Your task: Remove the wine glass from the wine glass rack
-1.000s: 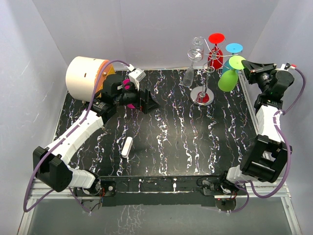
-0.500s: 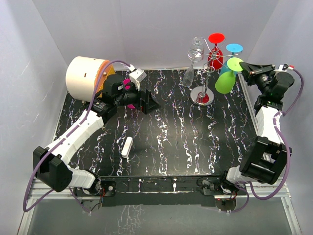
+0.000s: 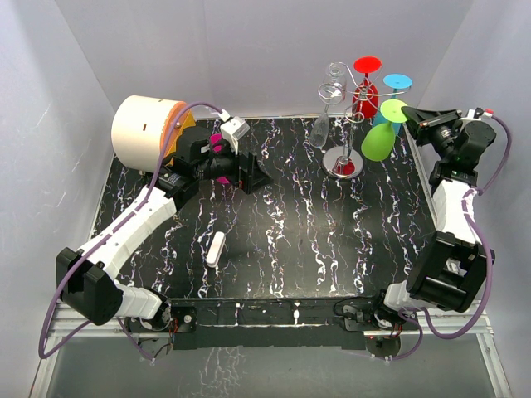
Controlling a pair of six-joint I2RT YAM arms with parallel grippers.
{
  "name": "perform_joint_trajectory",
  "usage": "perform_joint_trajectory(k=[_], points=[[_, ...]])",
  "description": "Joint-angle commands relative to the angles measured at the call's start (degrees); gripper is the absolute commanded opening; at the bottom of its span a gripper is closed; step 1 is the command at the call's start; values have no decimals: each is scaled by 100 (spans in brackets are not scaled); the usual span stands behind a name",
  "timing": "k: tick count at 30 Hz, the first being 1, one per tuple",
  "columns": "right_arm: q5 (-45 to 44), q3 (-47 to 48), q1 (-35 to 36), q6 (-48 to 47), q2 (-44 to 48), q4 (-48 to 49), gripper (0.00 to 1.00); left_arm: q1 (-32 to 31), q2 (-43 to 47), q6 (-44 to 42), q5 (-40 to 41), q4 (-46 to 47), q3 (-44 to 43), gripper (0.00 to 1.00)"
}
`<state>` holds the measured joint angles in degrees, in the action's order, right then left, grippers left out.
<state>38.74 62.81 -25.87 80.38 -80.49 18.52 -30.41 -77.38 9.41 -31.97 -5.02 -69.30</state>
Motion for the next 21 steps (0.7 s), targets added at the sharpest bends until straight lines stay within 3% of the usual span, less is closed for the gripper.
perform_joint_trajectory(k=[1, 21], points=[[-70, 333, 130, -152, 122, 177, 0, -42, 152, -115, -9, -8, 40, 99], [-604, 1034, 422, -593, -378, -70, 0, -61, 162, -159, 52, -52, 31, 99]])
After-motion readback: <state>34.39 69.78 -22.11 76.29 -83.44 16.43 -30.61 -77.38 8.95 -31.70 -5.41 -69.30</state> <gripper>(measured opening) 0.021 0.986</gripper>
